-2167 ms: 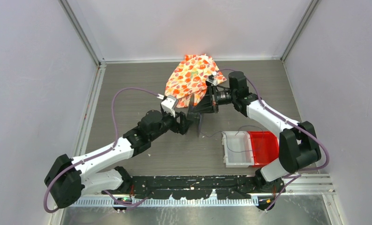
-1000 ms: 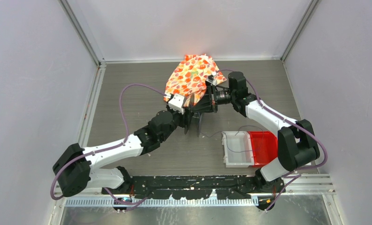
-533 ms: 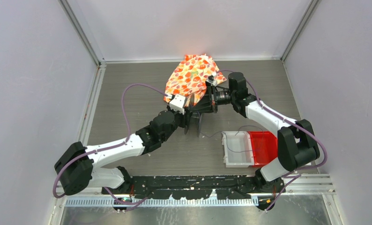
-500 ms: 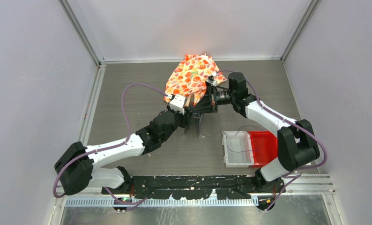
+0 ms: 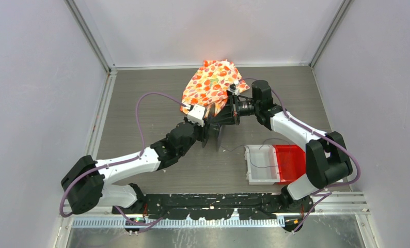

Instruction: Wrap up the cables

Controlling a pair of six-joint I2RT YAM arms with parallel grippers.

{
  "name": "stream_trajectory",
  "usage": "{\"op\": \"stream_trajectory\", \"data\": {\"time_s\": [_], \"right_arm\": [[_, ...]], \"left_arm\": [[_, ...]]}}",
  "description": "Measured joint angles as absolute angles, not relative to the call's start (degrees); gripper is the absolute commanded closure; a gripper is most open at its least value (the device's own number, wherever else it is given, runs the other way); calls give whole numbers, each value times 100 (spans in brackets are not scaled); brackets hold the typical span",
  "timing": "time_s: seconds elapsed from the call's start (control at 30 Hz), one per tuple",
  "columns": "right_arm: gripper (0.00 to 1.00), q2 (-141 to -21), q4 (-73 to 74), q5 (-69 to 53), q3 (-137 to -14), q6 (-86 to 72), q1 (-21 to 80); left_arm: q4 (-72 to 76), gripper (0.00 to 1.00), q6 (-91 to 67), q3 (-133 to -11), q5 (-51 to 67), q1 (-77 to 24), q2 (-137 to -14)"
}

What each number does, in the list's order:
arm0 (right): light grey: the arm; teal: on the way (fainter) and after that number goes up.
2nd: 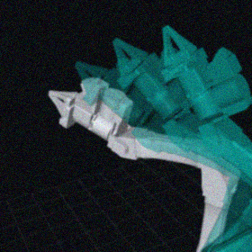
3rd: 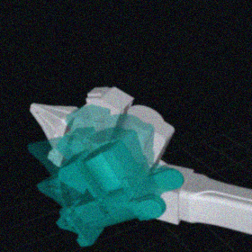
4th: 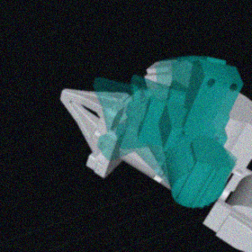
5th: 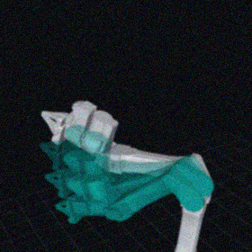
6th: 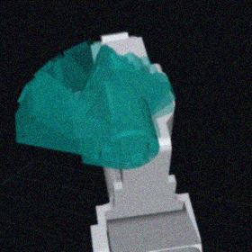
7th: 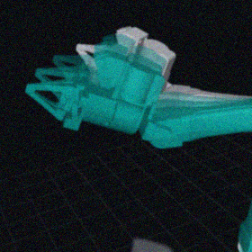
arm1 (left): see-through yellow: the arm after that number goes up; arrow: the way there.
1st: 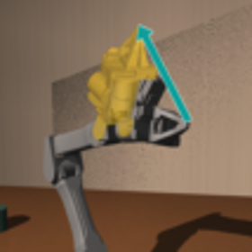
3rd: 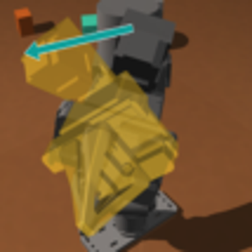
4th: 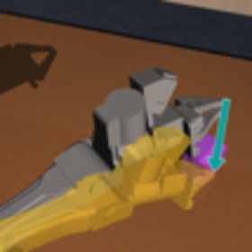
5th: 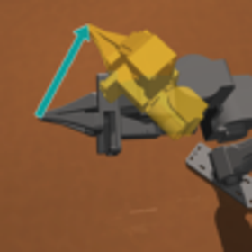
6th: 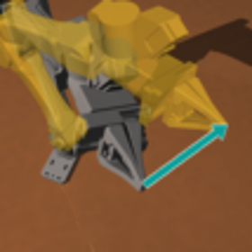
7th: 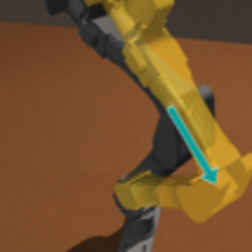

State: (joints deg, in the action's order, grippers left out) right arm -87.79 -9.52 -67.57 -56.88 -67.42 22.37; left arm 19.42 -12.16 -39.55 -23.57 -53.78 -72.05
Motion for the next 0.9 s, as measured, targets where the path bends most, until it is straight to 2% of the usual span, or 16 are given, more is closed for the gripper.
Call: {"op": "stream_trajectory", "data": {"time_s": [0.2,0.5,0.63,0.67,0.8,0.9], "right_arm": [[100,-8779,-987,-6757,-5658,-6766,2237],[100,-8779,-1009,-6755,-5627,-6775,2237],[99,-8772,-1031,-6737,-5592,-6785,2237],[97,-8772,-1031,-6735,-5583,-6788,2237],[61,-8772,-1017,-6694,-5548,-6807,2237],[46,-8733,-897,-6622,-5551,-6742,2237]], "left_arm": [[1940,73,-1282,-3983,-2410,-5378,-7255],[1925,98,-1302,-4086,-2467,-5378,-7347],[1898,99,-1280,-4104,-2519,-5378,-7354],[1894,100,-1278,-4104,-2519,-5378,-7354],[1815,100,-1273,-4112,-2504,-5378,-7323],[1594,100,-1269,-4112,-2488,-5378,-7175]]}}
